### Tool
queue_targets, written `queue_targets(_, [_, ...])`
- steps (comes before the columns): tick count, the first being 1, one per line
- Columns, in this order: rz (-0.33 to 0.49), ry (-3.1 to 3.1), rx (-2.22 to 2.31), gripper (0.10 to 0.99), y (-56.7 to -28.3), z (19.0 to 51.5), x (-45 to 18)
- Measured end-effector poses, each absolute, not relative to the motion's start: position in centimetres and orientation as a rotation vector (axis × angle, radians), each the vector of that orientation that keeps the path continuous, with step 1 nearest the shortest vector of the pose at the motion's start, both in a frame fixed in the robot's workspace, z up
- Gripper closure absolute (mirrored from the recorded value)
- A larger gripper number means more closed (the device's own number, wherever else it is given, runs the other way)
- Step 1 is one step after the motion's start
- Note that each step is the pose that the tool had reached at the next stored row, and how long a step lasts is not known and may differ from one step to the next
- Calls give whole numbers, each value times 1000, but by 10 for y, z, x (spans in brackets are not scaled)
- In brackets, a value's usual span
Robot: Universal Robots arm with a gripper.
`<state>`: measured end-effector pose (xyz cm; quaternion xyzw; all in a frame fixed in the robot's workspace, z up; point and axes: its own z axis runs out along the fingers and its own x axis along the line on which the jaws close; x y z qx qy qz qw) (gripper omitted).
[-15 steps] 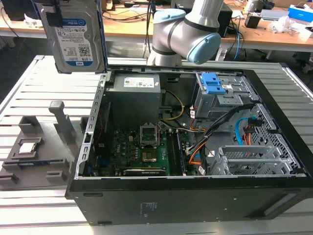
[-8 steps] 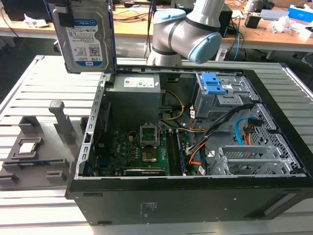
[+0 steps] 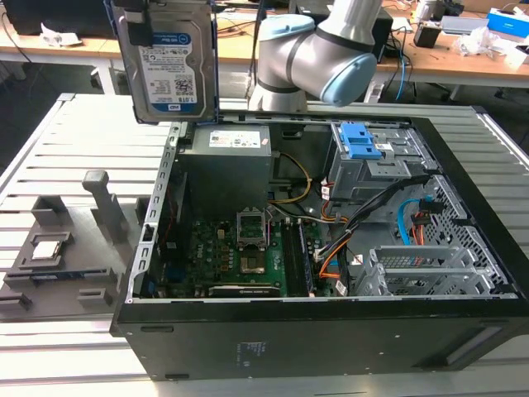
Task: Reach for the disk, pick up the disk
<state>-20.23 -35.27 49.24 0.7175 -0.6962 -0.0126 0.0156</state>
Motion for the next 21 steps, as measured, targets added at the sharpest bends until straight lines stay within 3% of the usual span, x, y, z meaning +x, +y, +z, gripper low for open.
queue_targets(21, [-39, -2166, 2232, 722, -349, 492, -131])
